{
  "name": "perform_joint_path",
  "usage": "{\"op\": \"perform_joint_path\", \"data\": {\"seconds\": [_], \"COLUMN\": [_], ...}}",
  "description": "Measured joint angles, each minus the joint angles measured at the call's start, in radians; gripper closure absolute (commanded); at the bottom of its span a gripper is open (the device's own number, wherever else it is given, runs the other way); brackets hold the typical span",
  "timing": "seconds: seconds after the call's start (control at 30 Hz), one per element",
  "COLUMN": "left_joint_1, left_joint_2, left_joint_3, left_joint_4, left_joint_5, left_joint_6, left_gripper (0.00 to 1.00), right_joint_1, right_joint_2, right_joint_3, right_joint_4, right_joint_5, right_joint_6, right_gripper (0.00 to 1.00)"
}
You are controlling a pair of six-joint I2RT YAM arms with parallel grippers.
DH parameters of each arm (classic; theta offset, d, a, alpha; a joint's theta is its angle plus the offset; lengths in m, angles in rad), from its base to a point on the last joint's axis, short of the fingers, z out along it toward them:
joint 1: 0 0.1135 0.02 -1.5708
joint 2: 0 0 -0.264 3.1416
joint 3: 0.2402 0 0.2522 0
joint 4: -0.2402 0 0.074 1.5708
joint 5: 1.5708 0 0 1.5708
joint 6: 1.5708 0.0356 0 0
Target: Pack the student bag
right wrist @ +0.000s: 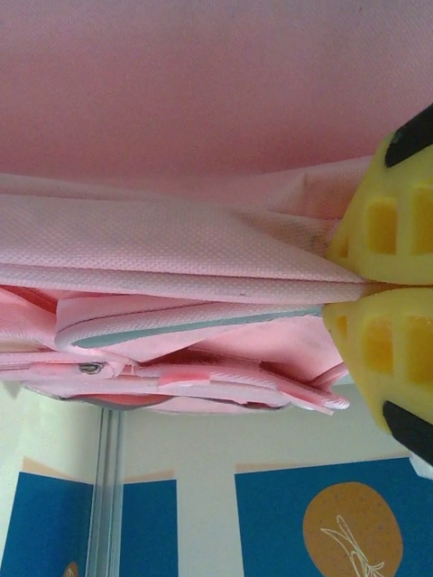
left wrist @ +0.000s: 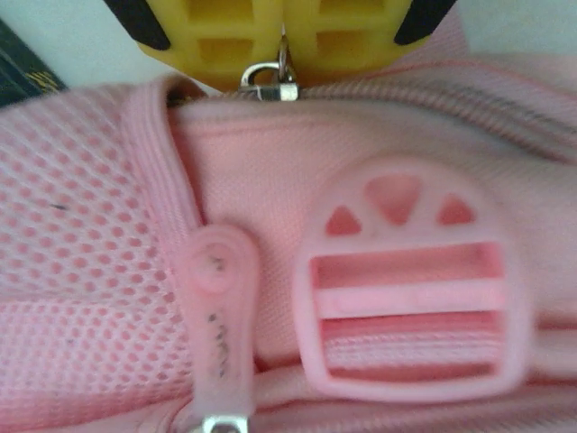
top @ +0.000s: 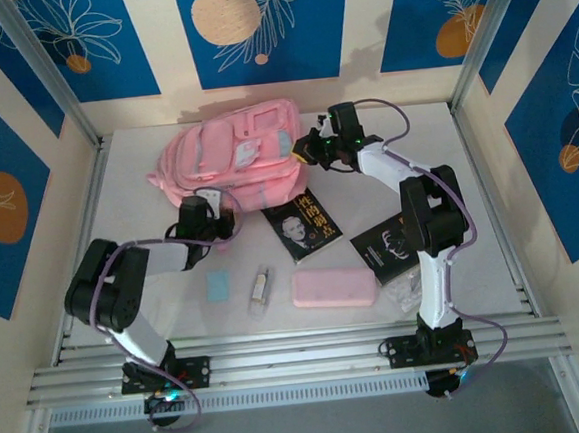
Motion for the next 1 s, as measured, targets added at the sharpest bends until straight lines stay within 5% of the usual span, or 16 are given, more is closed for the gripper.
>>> {"op": "perform_joint_path", "data": {"seconds": [0.4, 0.47, 0.6, 0.63, 1.0], "left_joint_1": [-0.004, -0.007, -0.032, -0.042, -0.104], "left_joint_2": [-0.047, -0.044, -0.011, 0.001, 0.127], "left_joint_3": [0.233, 0.249, 0.301, 0.316, 0.411], "left_joint_4": [-0.379, -0.41, -0.462, -0.471, -0.541], "left_joint_5": [0.142, 0.159, 0.187, 0.194, 0.234], "left_joint_6": [-0.013, -0.032, -0.081, -0.093, -0.215], "left_gripper": [1.0, 1.0, 1.0, 1.0, 1.0], "right_joint_1": [-0.077, -0.082, -0.092, -0.095, -0.074], "right_joint_2": [0.01, 0.026, 0.04, 0.038, -0.233], "right_joint_3": [0.132, 0.138, 0.139, 0.135, -0.159], "right_joint_4": [-0.167, -0.167, -0.15, -0.137, -0.185], "right_joint_5": [-0.038, -0.054, -0.063, -0.063, 0.016], "right_joint_6": [-0.138, -0.134, -0.104, -0.097, -0.063], "right_gripper": [1.0, 0.84, 0.25, 0.17, 0.08]}}
